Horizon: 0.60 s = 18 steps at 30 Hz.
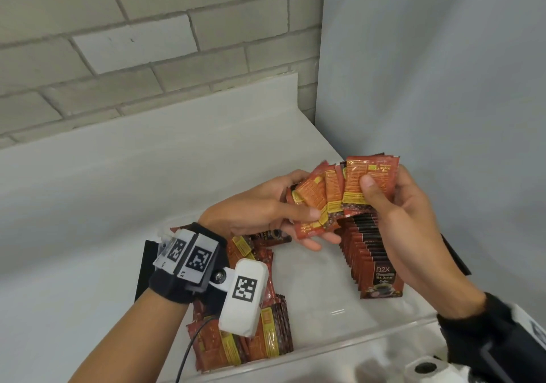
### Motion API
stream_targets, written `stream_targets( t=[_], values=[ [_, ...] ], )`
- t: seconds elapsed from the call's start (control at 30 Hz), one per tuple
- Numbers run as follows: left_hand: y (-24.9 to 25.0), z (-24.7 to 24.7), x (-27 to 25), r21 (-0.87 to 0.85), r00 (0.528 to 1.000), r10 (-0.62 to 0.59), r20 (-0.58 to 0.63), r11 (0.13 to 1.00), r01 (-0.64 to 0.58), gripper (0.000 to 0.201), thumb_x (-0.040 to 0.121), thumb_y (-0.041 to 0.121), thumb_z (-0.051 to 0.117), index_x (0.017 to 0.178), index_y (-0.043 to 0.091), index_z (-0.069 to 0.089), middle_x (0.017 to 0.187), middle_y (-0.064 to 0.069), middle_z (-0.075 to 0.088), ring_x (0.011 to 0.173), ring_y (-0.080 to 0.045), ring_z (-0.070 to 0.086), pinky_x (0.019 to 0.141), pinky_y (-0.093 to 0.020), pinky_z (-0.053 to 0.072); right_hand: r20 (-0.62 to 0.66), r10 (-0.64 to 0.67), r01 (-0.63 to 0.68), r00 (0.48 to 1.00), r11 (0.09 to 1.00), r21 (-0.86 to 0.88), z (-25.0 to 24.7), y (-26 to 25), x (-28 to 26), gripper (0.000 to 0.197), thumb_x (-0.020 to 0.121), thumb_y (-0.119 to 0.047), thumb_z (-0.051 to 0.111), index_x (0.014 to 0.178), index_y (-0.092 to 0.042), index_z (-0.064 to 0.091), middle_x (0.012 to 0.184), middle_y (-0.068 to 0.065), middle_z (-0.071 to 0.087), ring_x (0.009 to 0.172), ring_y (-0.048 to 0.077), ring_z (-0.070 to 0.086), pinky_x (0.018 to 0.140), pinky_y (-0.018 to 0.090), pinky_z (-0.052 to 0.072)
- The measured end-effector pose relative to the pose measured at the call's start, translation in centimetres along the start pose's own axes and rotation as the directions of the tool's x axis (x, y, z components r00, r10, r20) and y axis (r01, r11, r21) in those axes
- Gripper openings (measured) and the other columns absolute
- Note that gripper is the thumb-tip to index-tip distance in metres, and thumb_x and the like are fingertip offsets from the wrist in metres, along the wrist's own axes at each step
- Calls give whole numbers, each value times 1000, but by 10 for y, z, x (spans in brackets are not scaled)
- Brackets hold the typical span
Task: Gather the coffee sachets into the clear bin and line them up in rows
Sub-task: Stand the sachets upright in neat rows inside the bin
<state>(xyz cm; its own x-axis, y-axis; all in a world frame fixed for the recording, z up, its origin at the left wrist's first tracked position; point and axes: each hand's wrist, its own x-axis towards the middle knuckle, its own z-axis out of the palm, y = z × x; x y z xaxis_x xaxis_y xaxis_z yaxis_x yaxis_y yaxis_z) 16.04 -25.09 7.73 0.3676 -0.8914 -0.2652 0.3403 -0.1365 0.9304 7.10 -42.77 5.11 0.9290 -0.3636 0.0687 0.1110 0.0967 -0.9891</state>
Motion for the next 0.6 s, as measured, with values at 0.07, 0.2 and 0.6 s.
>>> stream_targets(
  t=[0.07,0.2,0.6],
  values=[
    [1,1,0,28,1000,2,-17,1000,-1,53,91,7,55,140,7,32,122,-20,63,97,-38,68,72,-38,60,36,10,-9,999,1000,-11,1,0,-1,27,92,-28,57,116,-17,60,106,0,71,102,16,67,94,36,50],
    [3,4,0,54,998,18,-62,998,-15,45,88,21,52,132,12,47,118,-18,66,96,-34,69,68,-29,59,64,12,-10,998,999,-33,2,-2,-3,29,91,-29,57,118,-19,59,107,0,72,102,15,68,95,35,50],
    [-6,6,9,203,966,189,-177,967,-152,50,79,46,55,120,20,58,119,-1,67,110,-16,64,88,-23,50,97,94,-100,991,993,55,5,1,-1,42,86,-31,59,125,-17,52,114,-2,69,107,12,66,95,32,48]
  ],
)
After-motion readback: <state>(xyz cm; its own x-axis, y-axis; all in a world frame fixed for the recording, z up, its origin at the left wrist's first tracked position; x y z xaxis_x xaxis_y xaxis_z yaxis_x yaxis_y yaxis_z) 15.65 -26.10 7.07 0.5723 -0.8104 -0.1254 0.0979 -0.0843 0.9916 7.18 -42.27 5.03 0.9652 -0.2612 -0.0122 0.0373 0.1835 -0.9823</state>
